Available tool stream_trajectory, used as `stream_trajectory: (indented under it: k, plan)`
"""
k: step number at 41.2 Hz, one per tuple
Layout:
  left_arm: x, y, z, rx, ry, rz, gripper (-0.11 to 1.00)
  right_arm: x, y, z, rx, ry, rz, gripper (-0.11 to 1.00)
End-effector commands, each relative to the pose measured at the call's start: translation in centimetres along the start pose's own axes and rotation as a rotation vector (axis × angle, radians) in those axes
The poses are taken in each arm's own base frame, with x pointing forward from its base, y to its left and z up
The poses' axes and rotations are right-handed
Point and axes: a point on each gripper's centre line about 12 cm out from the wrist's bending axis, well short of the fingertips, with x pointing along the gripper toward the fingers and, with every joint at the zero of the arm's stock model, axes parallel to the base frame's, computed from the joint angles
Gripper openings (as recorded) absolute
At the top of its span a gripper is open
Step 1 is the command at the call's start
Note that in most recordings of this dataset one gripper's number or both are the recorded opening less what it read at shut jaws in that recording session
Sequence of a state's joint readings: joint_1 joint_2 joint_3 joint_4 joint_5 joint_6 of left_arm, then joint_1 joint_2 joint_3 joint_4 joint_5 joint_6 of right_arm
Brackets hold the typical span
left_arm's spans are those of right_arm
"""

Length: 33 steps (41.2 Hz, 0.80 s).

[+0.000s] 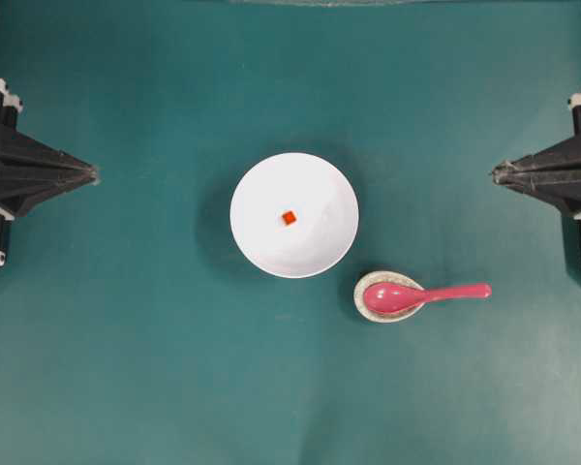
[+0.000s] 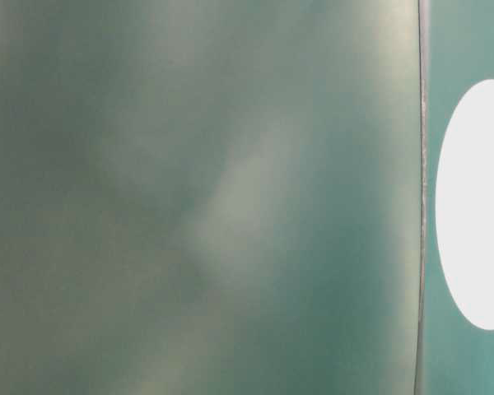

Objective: Grip the spoon and scoop the red block from the bowl with right arm.

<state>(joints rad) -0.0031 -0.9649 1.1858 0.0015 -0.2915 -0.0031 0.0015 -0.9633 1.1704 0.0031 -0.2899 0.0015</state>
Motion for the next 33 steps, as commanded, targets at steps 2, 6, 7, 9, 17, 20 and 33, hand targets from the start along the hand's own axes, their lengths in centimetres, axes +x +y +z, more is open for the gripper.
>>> stream_trajectory:
  k: [2,6,7,9,17,20,33]
  plan:
    - [0.6,0.0,1.3,0.014,0.057,-0.001,0.00,0.6,-0.2,1.4,0.008,-0.018,-0.008,0.00]
    - [0.6,0.0,1.1,0.014,0.087,-0.003,0.00,0.7,-0.2,1.2,0.009,0.003,-0.008,0.00]
    - [0.7,0.0,1.0,0.014,0.094,-0.003,0.00,0.7,-0.2,1.3,0.009,0.003,-0.008,0.00]
    - [0.6,0.0,1.0,0.014,0.098,-0.001,0.00,0.8,-0.2,1.2,0.007,0.009,-0.008,0.00]
    - [0.6,0.0,0.9,0.012,0.106,-0.001,0.00,0.8,-0.2,1.2,0.018,0.012,-0.010,0.00]
    - [0.6,0.0,0.8,0.012,0.115,-0.001,0.00,0.8,-0.2,1.2,0.020,0.012,-0.013,0.00]
    - [0.5,0.0,0.1,0.002,0.176,0.000,0.00,0.9,-0.2,1.1,0.030,0.023,-0.012,0.00]
